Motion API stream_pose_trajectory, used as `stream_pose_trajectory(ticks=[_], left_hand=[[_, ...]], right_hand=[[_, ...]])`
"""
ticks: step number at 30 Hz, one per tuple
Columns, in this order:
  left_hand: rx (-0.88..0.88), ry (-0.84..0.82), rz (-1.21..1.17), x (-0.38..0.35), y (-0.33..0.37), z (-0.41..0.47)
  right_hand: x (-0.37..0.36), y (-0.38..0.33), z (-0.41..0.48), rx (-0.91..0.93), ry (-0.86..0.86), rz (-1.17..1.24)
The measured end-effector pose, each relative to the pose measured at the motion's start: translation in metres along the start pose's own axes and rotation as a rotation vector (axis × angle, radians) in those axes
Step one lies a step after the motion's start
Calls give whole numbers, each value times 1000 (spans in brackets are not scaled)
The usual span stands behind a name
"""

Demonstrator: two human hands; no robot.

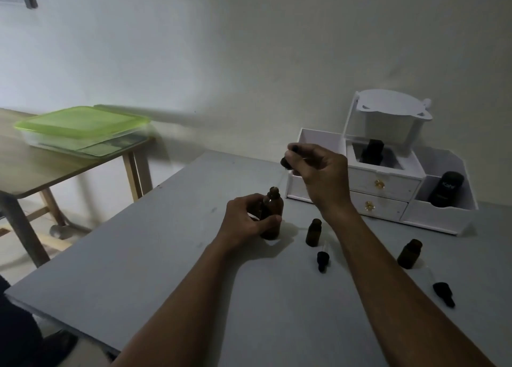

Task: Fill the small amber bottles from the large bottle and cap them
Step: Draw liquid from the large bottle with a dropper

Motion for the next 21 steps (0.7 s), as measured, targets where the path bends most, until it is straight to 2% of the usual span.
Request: stream_pose_trajectory(ticks=[10,21], left_hand=[[6,-13,12,1,3,-1],[108,-45,1,11,0,0]], right_hand=[[-21,28,-6,-41,-223,-251],[-24,31,-6,-39,-222,-245]])
Point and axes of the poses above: each hand's wrist, its own z-axis towards the middle knuckle, its own x-axis out of the back of the hand, y = z × x, the point moved 4 cm from there along z, towards the middle knuckle, and after that the axes turned 13 degrees about -z, right-handed, at the moved point
